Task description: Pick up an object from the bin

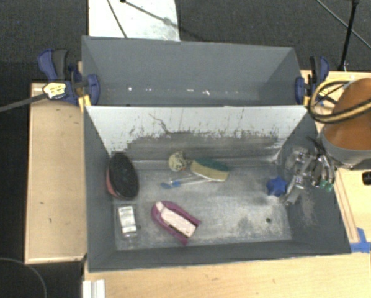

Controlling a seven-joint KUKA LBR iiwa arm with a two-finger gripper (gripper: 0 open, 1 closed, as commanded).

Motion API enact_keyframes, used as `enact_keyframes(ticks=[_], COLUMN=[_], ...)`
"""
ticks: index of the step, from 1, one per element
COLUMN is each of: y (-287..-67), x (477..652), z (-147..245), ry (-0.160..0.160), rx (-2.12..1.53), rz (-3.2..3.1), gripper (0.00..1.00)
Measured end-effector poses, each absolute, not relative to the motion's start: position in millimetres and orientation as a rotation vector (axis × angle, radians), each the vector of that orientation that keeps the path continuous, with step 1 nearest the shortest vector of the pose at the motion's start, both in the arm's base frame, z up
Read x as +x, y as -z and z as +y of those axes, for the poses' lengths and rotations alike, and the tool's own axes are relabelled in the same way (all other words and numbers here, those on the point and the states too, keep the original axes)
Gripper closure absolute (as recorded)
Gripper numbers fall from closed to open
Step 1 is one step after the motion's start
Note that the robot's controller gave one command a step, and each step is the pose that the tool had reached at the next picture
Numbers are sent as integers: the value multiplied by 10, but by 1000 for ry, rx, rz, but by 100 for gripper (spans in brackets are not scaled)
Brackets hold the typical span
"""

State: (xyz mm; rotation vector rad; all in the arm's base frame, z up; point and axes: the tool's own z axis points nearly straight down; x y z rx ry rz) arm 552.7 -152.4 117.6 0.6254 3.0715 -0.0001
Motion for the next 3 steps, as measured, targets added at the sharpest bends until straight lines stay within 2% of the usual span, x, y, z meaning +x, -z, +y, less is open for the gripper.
enact_keyframes(ticks=[1, 2, 3], y=[-683, -706, -720], x=[5362, 5591, 5592], z=[-1491, -1499, -1505], ry=[-5, -6, -5], rx=[709, 789, 784], rz=[3062, 3038, 3038], gripper=[0, 0, 100])
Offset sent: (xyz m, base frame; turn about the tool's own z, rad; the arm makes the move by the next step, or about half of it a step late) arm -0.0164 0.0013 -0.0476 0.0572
